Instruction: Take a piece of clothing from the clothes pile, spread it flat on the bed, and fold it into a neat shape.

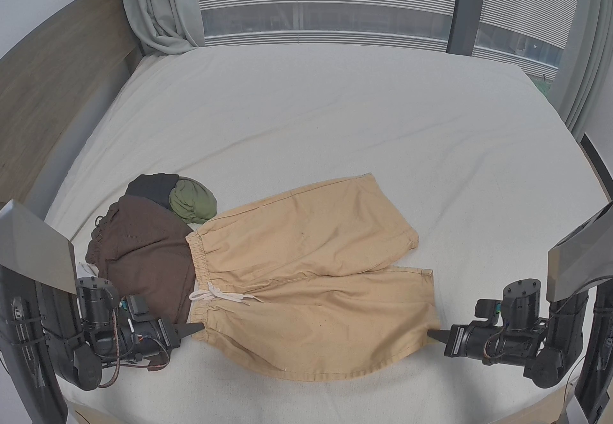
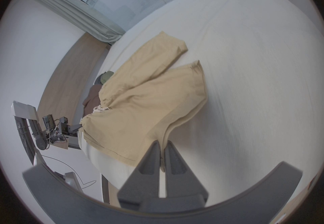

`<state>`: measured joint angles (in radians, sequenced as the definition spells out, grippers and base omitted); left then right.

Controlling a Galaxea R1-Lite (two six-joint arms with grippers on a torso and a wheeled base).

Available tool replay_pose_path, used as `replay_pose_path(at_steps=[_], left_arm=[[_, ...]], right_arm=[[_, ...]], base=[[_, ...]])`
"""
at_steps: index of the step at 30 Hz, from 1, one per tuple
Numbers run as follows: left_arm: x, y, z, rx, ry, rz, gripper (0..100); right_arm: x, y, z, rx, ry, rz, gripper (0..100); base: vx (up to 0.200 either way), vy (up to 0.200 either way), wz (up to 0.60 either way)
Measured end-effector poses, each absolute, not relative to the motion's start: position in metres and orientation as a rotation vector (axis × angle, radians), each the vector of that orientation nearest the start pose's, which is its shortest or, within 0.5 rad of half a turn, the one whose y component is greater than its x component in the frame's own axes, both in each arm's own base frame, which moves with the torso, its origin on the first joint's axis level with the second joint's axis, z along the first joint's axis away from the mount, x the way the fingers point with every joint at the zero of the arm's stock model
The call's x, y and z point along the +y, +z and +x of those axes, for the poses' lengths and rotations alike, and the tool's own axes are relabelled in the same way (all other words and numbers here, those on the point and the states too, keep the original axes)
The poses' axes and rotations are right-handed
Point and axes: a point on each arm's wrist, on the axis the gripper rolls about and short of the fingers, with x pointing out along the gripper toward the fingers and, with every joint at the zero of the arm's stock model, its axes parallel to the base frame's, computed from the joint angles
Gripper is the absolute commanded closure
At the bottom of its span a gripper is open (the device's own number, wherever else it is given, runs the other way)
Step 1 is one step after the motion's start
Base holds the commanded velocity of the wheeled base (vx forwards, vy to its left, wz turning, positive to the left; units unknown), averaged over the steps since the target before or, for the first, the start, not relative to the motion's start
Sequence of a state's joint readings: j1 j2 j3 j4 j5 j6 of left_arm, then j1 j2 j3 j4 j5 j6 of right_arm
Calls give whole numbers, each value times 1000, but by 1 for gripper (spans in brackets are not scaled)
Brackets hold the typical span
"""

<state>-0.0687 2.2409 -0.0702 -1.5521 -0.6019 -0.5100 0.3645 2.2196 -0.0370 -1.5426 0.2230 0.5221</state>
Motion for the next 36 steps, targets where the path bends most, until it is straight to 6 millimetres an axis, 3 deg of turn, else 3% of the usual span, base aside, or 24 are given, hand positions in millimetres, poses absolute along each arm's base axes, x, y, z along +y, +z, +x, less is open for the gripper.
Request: replay_pose_path(at_steps=[22, 36], left_arm=[[-32, 6, 246, 670, -499, -665, 100], [-33, 12, 252, 637, -467, -689, 100]], right_arm=[[90, 23, 250, 531, 426, 483, 100], [93, 31, 262, 473, 439, 489, 100]], base=[[0, 0, 0], [0, 0, 0]])
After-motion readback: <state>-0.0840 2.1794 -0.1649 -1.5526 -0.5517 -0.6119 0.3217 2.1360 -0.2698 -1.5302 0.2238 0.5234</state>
